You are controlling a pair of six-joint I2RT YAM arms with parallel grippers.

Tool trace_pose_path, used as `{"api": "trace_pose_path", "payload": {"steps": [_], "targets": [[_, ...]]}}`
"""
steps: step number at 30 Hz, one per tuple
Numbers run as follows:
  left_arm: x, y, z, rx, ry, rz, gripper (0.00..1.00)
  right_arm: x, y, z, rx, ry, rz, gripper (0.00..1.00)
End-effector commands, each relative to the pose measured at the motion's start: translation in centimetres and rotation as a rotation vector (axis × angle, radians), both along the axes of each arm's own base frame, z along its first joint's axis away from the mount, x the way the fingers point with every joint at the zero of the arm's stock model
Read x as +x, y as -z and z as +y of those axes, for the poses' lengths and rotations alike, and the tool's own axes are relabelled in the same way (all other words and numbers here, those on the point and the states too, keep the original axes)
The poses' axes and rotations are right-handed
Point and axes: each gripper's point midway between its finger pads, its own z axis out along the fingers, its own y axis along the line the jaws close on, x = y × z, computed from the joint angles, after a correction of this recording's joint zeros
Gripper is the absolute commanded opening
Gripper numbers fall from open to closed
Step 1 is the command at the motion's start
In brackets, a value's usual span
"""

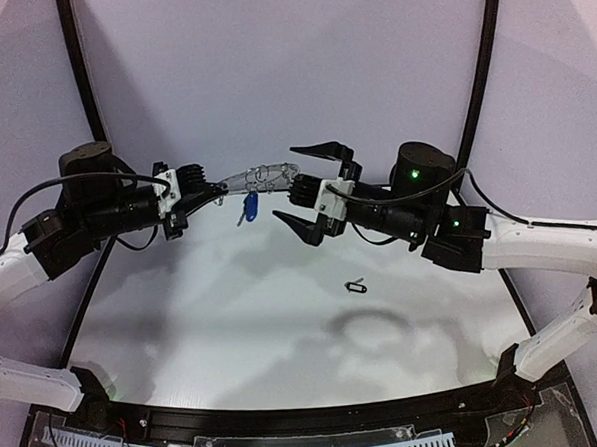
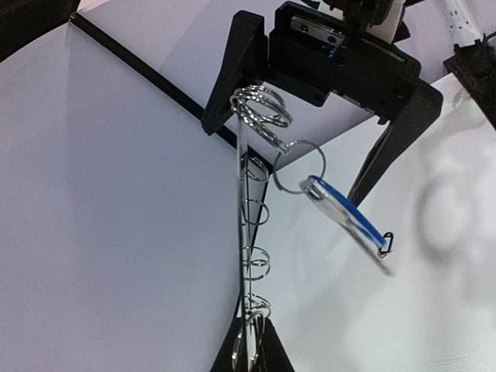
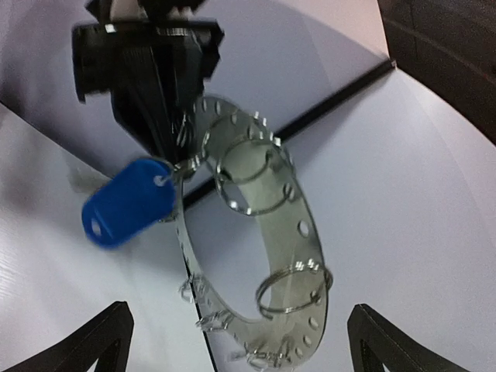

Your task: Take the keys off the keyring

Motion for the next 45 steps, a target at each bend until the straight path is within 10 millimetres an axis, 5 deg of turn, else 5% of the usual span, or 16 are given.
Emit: {"api": "trace_pose_path", "payload": {"steps": [1, 9, 14, 20, 24, 35, 45], "targets": [[2.3, -0.9, 0.6, 0.045, -0.157, -0.166, 0.01, 2.0, 0.1, -2.7, 0.084, 0.178, 0.036, 0.98], [4.8, -0.2, 0.3, 0.105, -0.268, -0.199, 0.01, 0.7, 1.8, -3.1, 0.312, 0.069, 0.496, 0.98], [4.5, -0.5, 0.1, 0.1, -0.26, -0.196, 0.01, -0.7, 2.7, -1.3, 0.287, -0.04, 0.639, 0.95], [5.6, 0.0, 0.4, 0.137, -0.326, -0.205, 0.01, 0.2, 3.2, -1.9, 0.312, 0.033, 0.757, 0.9], [6.1, 0.7, 0.4, 0.17, -0.355, -0.206, 0.01, -0.3, 3.3, -1.1, 0.261, 0.007, 0.788, 0.75], [6.1, 0.9, 0.1, 0.162, -0.355, -0.181, 0.01, -0.6, 4.8, 1.0, 0.16, -0.04, 0.784, 0.56], [5.8, 1.4, -0.4, 0.177, -0.355, -0.18, 0.01, 0.2, 4.1, 1.3, 0.2, -0.019, 0.761, 0.48]]}}
